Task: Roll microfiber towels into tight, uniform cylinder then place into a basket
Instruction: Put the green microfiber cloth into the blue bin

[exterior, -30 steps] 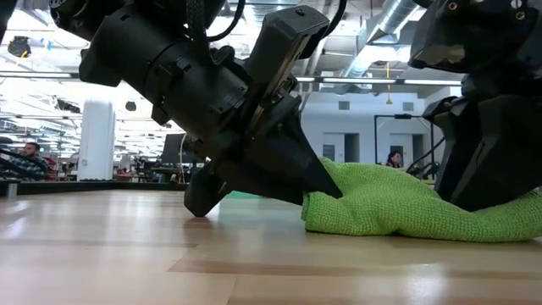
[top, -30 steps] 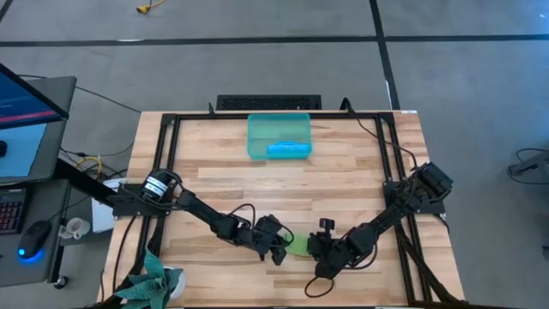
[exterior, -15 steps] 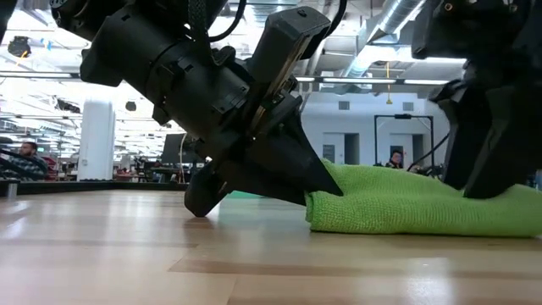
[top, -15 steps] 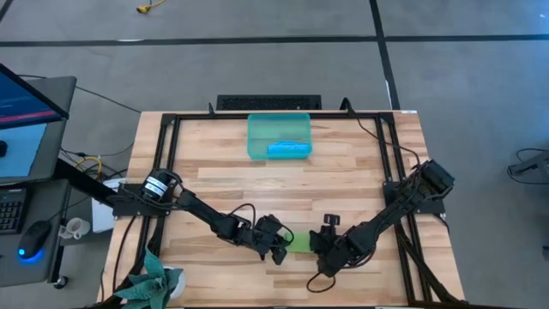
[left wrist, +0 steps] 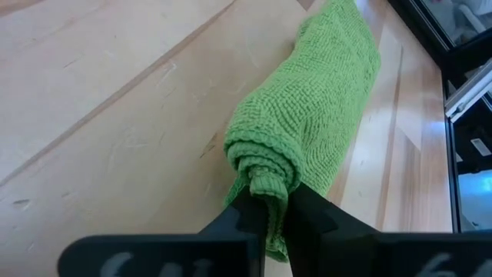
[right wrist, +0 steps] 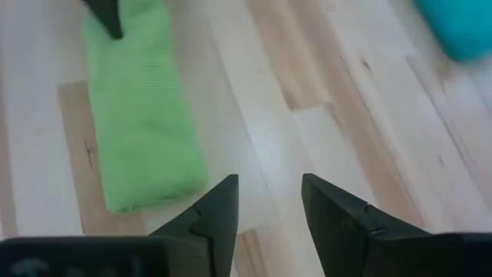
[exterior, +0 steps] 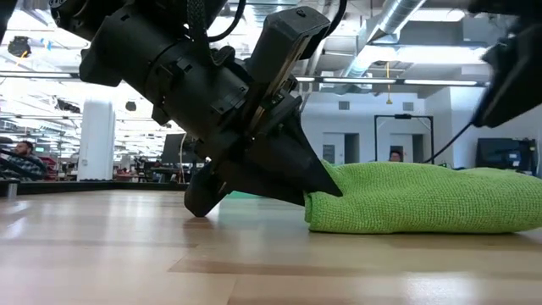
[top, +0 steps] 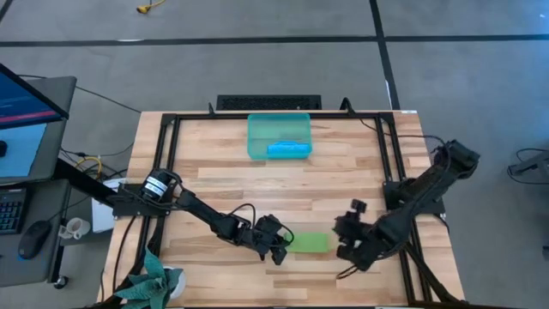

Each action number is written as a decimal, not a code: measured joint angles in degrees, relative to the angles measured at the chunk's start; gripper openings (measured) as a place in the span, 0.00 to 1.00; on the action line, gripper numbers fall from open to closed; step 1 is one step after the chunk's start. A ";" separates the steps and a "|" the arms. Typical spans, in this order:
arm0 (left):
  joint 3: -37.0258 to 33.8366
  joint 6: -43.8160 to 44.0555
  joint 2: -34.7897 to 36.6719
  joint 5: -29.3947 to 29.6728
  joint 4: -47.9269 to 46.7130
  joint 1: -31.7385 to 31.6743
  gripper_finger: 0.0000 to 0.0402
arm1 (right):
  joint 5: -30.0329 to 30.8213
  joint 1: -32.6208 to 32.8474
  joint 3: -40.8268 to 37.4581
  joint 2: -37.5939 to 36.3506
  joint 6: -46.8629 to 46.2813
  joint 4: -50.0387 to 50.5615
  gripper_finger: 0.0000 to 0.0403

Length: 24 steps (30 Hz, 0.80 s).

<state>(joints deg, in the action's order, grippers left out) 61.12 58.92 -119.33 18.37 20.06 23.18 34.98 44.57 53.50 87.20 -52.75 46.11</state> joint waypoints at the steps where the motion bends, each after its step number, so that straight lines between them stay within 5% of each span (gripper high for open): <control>1: 0.00 -0.01 0.00 0.00 -0.01 0.00 0.03 | 1.38 1.23 -1.99 -1.61 -3.16 -0.35 0.42; 10: 0.00 -0.15 0.00 0.00 -0.01 0.02 0.03 | 5.99 9.87 -22.16 -11.77 -26.86 -21.38 0.40; 15: 0.00 0.04 0.00 -0.02 -0.03 0.00 0.03 | 3.42 9.24 -25.73 -12.20 -27.35 -34.30 0.41; 24: 0.00 0.37 0.00 -0.02 -0.01 -0.04 0.03 | -10.96 3.12 -25.69 -12.20 -22.25 -40.34 0.56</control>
<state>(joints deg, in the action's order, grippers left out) 61.12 59.29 -119.33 18.35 20.05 23.14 24.03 47.70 27.81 75.00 -75.00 5.77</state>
